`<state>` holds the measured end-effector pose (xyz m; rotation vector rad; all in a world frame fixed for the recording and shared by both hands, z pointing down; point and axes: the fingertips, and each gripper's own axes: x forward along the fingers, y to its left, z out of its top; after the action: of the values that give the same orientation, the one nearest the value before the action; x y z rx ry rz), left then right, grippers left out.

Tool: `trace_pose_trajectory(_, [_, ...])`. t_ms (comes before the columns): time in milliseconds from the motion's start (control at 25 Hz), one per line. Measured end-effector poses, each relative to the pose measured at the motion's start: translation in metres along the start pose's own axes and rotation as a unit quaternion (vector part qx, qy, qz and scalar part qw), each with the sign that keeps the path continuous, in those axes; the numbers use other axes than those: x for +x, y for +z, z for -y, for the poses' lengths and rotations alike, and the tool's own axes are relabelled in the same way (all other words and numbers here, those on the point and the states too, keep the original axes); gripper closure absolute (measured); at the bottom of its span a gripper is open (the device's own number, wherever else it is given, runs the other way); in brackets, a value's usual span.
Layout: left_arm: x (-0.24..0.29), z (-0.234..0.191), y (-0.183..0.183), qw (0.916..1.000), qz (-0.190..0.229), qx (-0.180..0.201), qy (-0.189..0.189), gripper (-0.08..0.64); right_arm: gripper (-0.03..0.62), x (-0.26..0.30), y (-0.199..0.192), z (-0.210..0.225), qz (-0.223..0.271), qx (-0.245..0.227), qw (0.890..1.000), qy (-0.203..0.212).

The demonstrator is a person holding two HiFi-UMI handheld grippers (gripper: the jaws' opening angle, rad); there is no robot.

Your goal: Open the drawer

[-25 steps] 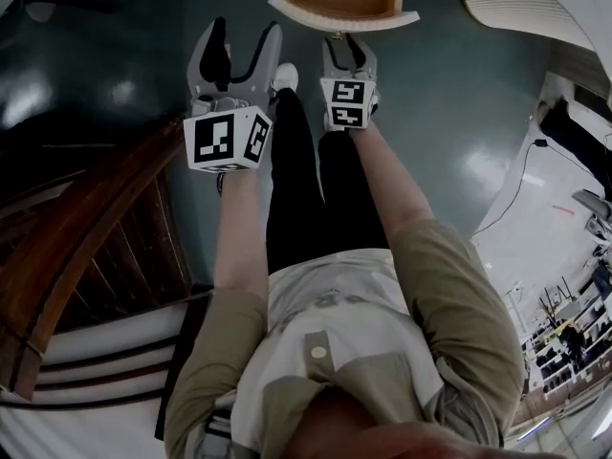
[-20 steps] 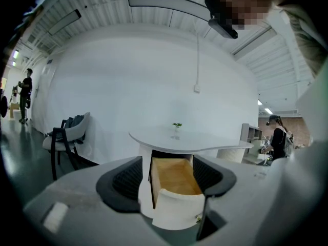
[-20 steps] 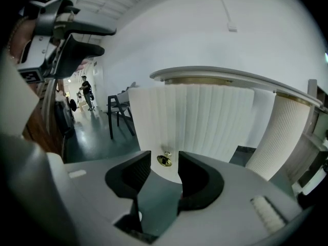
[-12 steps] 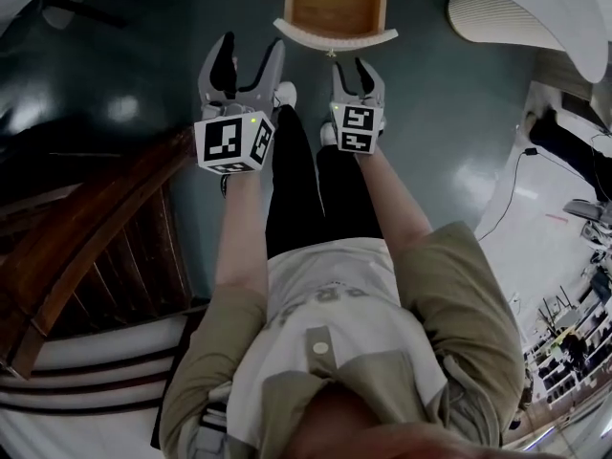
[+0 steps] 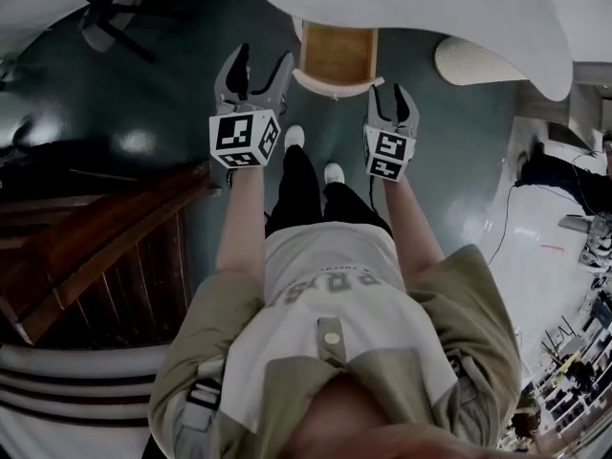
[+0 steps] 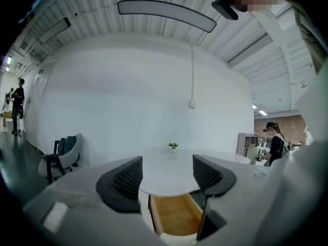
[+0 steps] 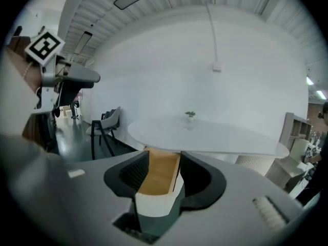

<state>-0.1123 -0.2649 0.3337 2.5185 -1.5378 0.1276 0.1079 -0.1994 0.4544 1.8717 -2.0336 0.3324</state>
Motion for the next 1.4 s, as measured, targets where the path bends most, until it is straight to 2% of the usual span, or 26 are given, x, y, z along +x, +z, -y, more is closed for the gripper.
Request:
trace_pose_trajectory(280, [0.029,0.009,0.086,0.9988,0.039,0.019,-0.023,0.241,0.385,-0.015,0.137,0.06,0.078,0.023,0.996,-0.033])
trace_pose_trajectory(480, [0.035,0.006,0.134,0.9959,0.072,0.043,-0.034,0.241,0.385,-0.028,0.218,0.068,0.14,0.033,0.989,-0.031])
trace_pose_trajectory(640, [0.033,0.008,0.166,0.9924,0.098,0.066,-0.034,0.272,0.385,-0.039,0.261,0.068,0.182,0.04,0.982,-0.025])
trace_pose_trajectory(720, [0.03,0.008,0.176,0.9914,0.106,0.07,-0.031,0.273,0.39,-0.045,0.274,0.068,0.198,0.045,0.979,-0.022])
trace_pose_trajectory(840, [0.025,0.004,0.182,0.9908,0.111,0.073,-0.028,0.308,0.455,-0.053,0.285,0.068,0.21,0.05,0.976,-0.025])
trace_pose_trajectory(920, [0.023,0.0,0.186,0.9898,0.118,0.078,-0.022,0.345,0.506,-0.055,0.289,0.069,0.217,0.05,0.974,-0.028])
trace_pose_trajectory(1040, [0.019,-0.005,0.193,0.9872,0.133,0.088,-0.009,0.451,0.579,-0.059,0.292,0.071,0.228,0.052,0.972,-0.031])
trace_pose_trajectory(1120, [0.018,-0.006,0.195,0.9856,0.141,0.094,-0.004,0.535,0.589,-0.061,0.291,0.073,0.23,0.054,0.971,-0.028])
trace_pose_trajectory(1160, [0.018,-0.006,0.196,0.9851,0.143,0.096,-0.003,0.555,0.589,-0.062,0.292,0.074,0.23,0.055,0.971,-0.026])
trace_pose_trajectory(1400, [0.02,-0.007,0.196,0.985,0.141,0.1,0.002,0.555,0.589,-0.062,0.297,0.077,0.234,0.045,0.97,-0.042])
